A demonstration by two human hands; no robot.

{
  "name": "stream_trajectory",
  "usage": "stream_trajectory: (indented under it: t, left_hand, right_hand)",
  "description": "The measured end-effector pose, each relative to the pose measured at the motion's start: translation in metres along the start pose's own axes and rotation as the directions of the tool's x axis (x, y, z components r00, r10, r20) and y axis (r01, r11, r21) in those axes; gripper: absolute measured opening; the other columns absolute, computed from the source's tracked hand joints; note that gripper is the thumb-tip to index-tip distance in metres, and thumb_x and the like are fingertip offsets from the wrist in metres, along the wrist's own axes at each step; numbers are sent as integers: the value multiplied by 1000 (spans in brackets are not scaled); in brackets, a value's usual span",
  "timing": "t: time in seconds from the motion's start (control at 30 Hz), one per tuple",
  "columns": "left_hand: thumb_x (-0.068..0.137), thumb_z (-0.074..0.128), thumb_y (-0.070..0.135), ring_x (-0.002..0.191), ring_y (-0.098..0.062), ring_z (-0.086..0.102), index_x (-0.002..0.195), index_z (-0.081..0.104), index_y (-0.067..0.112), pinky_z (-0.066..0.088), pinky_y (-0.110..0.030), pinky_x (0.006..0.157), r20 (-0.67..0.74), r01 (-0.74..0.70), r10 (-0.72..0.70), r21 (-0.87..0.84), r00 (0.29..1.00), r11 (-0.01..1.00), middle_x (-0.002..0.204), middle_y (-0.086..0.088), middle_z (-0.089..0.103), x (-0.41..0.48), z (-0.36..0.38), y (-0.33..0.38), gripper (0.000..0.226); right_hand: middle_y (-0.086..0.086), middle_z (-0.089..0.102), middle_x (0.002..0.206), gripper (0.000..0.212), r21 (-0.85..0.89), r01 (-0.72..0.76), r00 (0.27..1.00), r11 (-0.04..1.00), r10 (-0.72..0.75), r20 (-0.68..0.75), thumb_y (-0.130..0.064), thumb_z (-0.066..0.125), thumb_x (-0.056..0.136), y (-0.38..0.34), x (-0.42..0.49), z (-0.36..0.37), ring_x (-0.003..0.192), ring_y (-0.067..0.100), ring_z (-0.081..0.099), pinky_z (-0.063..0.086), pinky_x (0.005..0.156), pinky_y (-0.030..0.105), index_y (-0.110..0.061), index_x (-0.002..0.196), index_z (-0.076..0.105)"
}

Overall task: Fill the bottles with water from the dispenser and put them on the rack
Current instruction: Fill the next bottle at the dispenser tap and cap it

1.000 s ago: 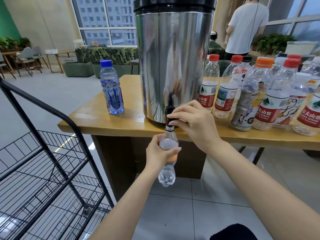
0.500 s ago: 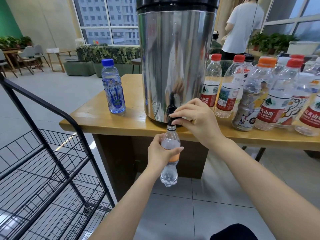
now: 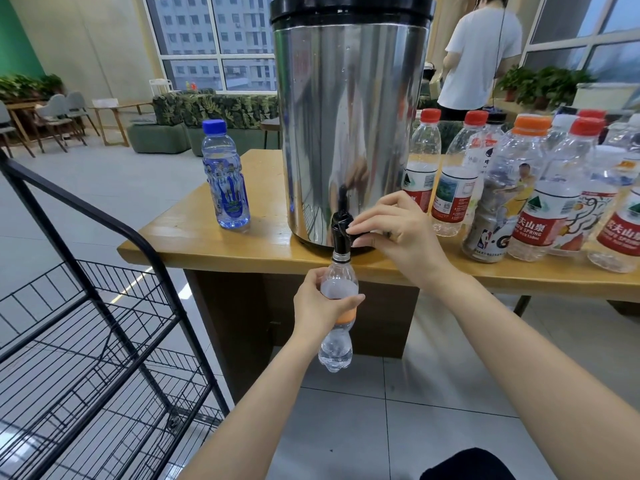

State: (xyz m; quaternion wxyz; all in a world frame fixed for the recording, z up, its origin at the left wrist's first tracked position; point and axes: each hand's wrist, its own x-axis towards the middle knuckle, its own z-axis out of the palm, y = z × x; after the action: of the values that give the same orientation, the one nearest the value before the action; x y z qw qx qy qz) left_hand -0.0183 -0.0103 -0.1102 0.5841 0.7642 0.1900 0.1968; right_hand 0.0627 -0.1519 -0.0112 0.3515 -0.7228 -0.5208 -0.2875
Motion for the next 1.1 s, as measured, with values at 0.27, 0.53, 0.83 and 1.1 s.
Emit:
stream_trajectory:
  t: [0.27,0.53,0.83,1.1]
  left_hand:
    - [65,91,28,118,-15,54,127,50,23,51,-42,99,-3,18,-18,18,1000,1000,126,3,58,0,0,2,74]
    - [65,90,28,115,-13,54,127,50,24,52,-36,96,-1,3,-3,24,1000,1000,124,4,58,0,-1,2,74]
    - [65,91,29,113,-12,55,125,51,24,52,-33,94,-2,-22,22,43,1000,999,122,5,58,1,-1,2,72]
    - [67,89,29,111,-7,49,129,49,24,46,-24,90,-7,-52,52,44,999,998,125,7,56,-1,-1,0,74]
  right_hand:
    - [-12,68,101,20,38,-45,999,998,45,-6,-31,66,82,3,1,-3,100,18,48,45,84,33,-19,94,76]
    - [-8,69,101,17,47,-56,998,997,57,-18,-25,69,82,4,-1,-1,99,17,48,47,82,36,-17,96,76]
    - [-5,70,104,21,41,-24,999,999,25,-36,-25,68,82,6,-5,1,98,15,50,48,83,35,-16,100,75]
    - [-3,70,105,20,37,-30,999,999,32,-43,-22,69,83,6,-5,1,99,13,49,48,82,32,-15,100,75]
